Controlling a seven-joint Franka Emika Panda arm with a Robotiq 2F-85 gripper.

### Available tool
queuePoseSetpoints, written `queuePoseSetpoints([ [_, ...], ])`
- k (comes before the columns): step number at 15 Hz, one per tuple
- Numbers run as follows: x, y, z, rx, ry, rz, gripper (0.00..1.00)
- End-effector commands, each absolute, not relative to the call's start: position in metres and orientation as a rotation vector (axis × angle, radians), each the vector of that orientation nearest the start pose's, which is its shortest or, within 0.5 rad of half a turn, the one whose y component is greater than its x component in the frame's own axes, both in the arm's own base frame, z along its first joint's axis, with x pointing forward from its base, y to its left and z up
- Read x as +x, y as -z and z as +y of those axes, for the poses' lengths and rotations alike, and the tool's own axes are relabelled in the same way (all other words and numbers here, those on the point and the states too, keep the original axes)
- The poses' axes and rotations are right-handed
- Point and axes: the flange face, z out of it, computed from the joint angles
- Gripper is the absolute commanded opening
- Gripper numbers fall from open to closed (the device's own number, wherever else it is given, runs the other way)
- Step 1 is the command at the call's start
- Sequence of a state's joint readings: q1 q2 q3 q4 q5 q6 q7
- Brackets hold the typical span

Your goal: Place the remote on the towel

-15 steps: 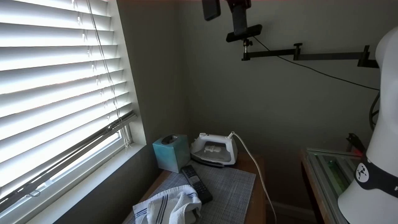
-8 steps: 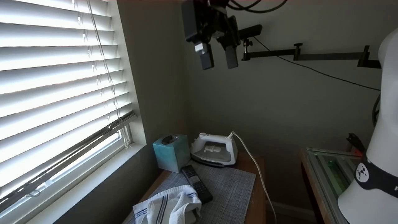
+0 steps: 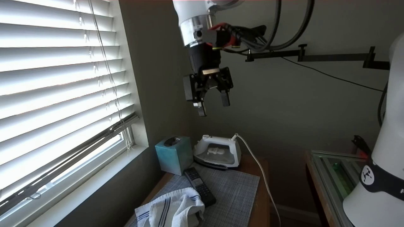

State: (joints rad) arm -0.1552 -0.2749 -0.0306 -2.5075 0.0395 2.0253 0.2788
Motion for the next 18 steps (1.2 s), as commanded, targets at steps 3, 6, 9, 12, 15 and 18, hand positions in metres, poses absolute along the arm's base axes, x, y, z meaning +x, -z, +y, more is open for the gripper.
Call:
queuePoseSetpoints([
  [3, 0.409, -0.355, -0.078, -2.995, -0.363, 0.751, 1.0],
  [6, 0.411, -0.358, -0.078, -2.996, -0.353, 0.751, 1.0],
  [9, 0.411, -0.358, -0.078, -2.996, -0.35, 0.751, 1.0],
  [12, 0.423, -0.344, -0.079, -2.898, -0.275, 0.862, 1.0],
  [15, 0.435, -0.318, -0.087, -2.803, -0.152, 1.094, 1.0],
  [18, 0.44, -0.281, -0.098, -2.708, -0.089, 1.306, 1.0],
])
